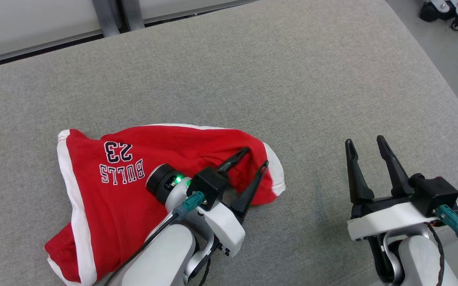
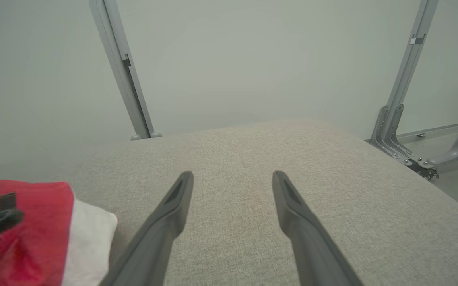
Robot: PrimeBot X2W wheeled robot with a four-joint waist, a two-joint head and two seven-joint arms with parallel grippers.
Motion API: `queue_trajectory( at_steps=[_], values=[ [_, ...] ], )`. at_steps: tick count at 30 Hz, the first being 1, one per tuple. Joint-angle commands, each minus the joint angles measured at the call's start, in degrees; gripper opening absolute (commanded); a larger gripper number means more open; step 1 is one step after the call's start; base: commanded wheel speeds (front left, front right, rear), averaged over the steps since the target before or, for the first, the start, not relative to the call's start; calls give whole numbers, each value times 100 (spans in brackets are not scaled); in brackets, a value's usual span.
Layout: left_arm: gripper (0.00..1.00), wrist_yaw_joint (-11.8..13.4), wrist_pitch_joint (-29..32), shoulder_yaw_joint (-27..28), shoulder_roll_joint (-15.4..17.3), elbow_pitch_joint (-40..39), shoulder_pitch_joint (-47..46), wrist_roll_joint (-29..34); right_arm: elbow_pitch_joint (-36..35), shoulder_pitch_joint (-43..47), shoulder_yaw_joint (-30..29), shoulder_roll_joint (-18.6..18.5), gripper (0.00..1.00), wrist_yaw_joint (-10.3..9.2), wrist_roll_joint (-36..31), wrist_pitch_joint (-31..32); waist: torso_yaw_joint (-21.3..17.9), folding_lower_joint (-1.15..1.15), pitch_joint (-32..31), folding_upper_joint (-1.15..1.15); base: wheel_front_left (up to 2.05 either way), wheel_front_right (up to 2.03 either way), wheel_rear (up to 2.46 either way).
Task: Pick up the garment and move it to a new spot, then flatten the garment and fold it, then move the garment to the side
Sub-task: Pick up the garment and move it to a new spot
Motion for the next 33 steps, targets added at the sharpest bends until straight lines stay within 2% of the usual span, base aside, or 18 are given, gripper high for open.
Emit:
queue_trajectory(
  at_steps=[1,6,11,23,28,33],
  values=[
    [100,-9,-135,-44,23,77,-121,51,46,-97,1,0,100,-2,-4,-69,4,0,73,0,0,0,0],
    [100,91,-618,-9,127,125,-140,161,100,-140,-12,-1,100,-2,-76,-110,319,0,-103,0,0,0,0],
    [100,242,-853,282,254,18,-16,35,80,-128,-59,-46,100,-2,-141,-46,672,0,-278,0,0,0,0],
    [100,908,-985,1809,887,-370,837,-434,-87,121,-102,-179,100,-2,-255,252,1499,0,-833,0,0,0,0],
    [100,897,-980,2351,1092,-631,1478,-554,-167,346,-119,-206,100,-2,-264,386,1689,0,-1110,0,0,0,0],
    [100,838,-980,2484,1128,-656,1783,-570,-226,530,-127,-229,100,-2,-231,467,1714,0,-1312,0,0,0,0]
  ],
)
